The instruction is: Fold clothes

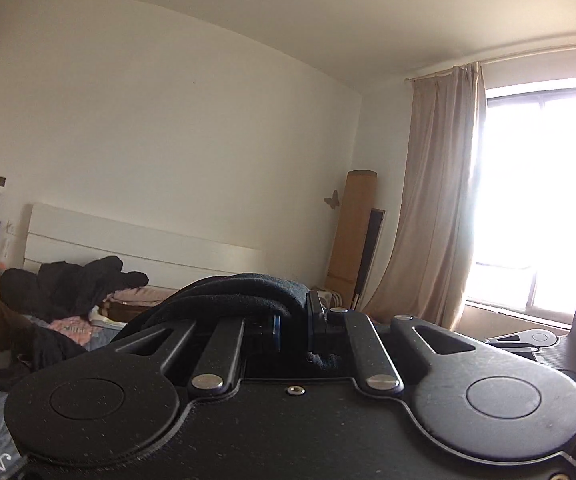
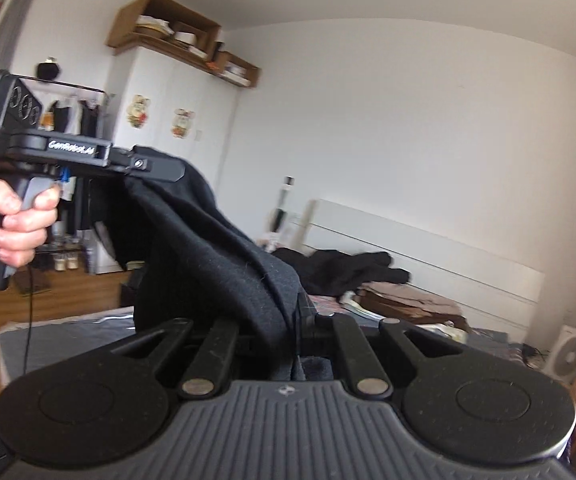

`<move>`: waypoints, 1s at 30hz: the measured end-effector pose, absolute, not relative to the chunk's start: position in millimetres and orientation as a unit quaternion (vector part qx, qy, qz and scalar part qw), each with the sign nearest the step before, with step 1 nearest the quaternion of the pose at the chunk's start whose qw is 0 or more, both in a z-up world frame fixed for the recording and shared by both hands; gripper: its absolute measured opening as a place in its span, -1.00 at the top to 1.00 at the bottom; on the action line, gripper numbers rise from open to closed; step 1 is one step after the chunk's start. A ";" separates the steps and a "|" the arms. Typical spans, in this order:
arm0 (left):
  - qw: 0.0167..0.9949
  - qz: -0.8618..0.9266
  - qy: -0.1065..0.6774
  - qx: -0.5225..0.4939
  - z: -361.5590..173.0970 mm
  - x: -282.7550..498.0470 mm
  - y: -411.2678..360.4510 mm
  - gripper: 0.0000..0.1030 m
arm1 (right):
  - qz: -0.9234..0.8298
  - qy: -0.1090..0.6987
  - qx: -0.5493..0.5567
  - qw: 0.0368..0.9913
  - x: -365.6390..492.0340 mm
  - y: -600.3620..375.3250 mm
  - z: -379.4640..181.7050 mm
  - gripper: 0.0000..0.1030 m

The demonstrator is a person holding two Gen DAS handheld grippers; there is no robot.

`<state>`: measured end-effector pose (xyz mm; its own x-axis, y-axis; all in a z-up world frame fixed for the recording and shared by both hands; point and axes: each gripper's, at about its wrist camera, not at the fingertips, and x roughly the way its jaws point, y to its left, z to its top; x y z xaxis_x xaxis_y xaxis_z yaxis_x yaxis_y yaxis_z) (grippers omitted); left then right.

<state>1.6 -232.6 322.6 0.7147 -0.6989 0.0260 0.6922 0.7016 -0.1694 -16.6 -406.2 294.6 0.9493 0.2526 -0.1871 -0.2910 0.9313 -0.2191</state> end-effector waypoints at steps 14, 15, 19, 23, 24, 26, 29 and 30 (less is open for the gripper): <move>0.920 -0.358 0.154 -0.053 222.5 129.7 -283.4 0.78 | 0.147 0.215 -0.104 0.960 73.4 -423.5 228.1 0.85; 0.916 -0.356 0.178 -0.050 202.3 152.3 -291.4 0.78 | 0.144 0.244 -0.100 0.954 94.9 -426.9 207.7 0.85; 0.899 -0.328 0.289 -0.020 106.9 236.9 -329.0 0.67 | 0.105 0.359 -0.106 0.921 186.2 -440.9 110.3 0.61; 0.865 -0.314 0.391 -0.026 28.2 275.6 -330.7 0.60 | 0.058 0.433 -0.092 0.895 236.0 -462.6 33.3 0.09; 0.861 -0.326 0.390 -0.010 17.6 271.4 -328.1 0.59 | 0.059 0.432 -0.095 0.895 235.3 -461.7 25.4 0.08; 0.857 -0.352 0.375 0.026 8.2 260.5 -317.7 0.52 | 0.064 0.422 -0.110 0.898 227.5 -457.6 15.2 0.03; 0.843 -0.381 0.377 0.049 10.5 246.8 -292.3 0.39 | 0.090 0.400 -0.136 0.902 200.8 -449.4 10.2 -0.21; 0.835 -0.392 0.381 0.059 14.3 238.5 -285.2 0.36 | 0.099 0.392 -0.145 0.903 190.5 -446.5 10.8 -0.30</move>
